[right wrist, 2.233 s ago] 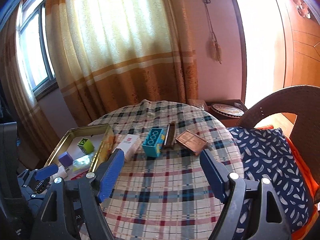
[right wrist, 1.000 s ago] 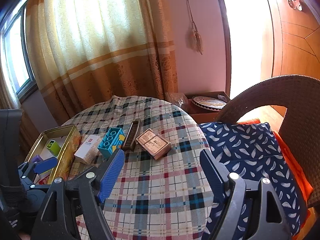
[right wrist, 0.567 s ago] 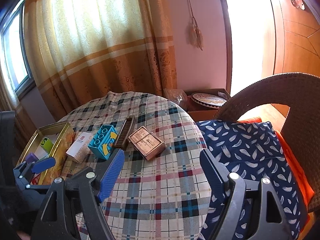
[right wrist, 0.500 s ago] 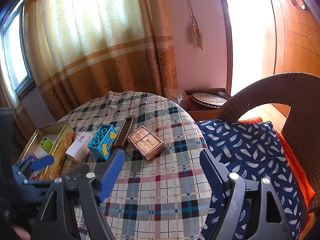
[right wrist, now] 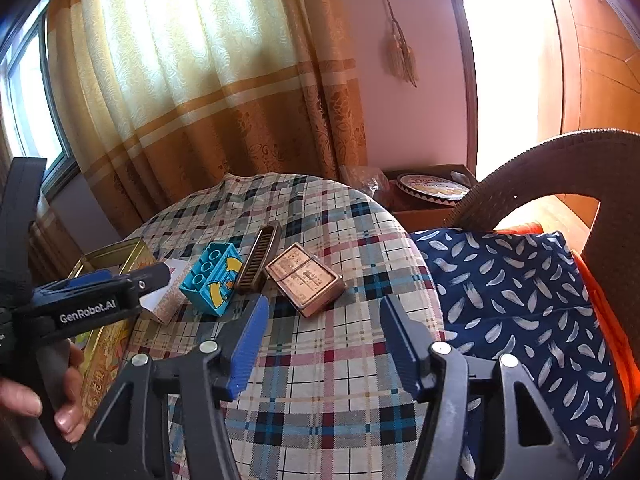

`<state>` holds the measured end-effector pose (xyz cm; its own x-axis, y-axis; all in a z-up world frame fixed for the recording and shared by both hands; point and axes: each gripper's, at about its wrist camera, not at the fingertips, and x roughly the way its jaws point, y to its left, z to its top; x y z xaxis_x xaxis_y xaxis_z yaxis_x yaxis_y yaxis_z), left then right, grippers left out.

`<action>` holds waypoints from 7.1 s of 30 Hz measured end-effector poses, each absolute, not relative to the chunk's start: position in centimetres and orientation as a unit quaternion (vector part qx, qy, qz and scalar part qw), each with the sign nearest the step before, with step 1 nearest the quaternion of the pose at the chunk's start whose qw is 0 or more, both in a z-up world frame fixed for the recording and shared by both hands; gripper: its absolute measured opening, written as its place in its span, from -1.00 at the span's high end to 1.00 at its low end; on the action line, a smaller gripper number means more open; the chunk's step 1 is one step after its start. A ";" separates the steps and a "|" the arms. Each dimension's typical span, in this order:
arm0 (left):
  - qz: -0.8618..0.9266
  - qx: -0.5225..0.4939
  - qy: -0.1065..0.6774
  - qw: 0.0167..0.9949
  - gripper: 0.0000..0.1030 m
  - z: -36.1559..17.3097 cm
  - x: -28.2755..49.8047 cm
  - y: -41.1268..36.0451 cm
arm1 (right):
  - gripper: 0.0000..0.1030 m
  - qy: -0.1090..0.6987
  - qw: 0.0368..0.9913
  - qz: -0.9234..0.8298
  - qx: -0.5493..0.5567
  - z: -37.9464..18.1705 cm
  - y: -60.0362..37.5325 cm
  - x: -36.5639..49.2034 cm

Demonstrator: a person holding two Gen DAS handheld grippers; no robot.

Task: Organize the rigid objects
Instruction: 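Grasp the teal toy brick with the left tool, then lift the teal brick with the left tool while the right tool grasps the copper tin, then carry the teal brick and copper tin over the tray, then open both tools to drop the teal brick and copper tin into the tray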

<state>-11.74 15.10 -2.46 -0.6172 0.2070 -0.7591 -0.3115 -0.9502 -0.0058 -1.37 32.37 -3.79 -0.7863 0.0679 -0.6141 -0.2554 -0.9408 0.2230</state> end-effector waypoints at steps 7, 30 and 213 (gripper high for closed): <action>0.882 -0.421 0.093 0.191 -0.42 -3.7 -12.5 19.5 | -0.18 0.153 0.092 0.931 -0.317 -4.0 32.8 -1.2; 0.868 -0.442 0.076 0.213 0.42 -5.9 -14.0 19.8 | -0.18 0.122 0.085 0.930 -0.336 -4.1 33.7 -3.4; 0.912 -0.407 0.036 -0.004 -0.24 -2.5 -12.8 -7.5 | 0.11 0.073 -0.131 0.913 -0.380 -2.2 6.8 -12.4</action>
